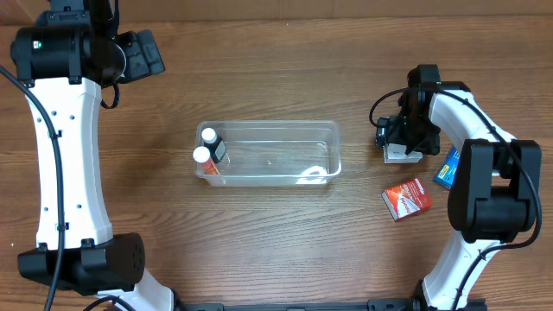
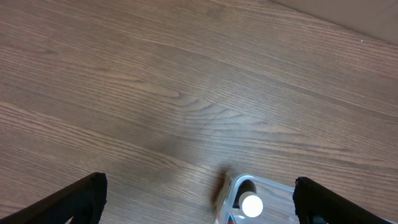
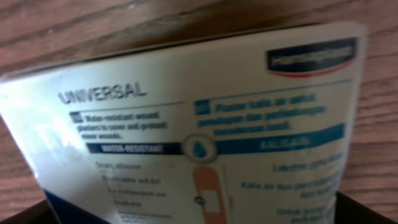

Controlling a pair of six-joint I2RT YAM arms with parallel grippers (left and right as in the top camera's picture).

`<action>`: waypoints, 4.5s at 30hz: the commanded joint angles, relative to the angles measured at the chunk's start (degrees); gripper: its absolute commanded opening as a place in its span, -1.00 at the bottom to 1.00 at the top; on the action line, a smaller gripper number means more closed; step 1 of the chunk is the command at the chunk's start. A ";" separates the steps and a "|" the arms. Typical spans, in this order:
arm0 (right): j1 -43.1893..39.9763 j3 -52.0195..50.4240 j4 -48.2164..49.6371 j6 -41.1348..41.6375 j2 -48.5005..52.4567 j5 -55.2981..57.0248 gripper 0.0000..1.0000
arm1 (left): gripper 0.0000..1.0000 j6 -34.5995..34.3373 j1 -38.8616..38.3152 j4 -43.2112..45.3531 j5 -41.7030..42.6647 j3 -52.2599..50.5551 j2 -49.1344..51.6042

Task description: Pack container

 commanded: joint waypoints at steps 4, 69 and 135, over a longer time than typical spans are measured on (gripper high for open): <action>-0.11 -0.24 0.61 1.01 0.61 -0.26 0.25 | 0.94 -0.17 -0.07 0.00 -0.15 1.40 -1.81; 29.94 4.52 -6.56 16.04 -7.17 -6.32 0.33 | 0.94 -0.20 -0.07 -0.31 -0.15 1.40 -1.81; -19.10 -18.62 0.46 27.91 -24.26 6.29 1.00 | 0.94 -0.17 -0.07 0.48 -0.13 1.40 -1.81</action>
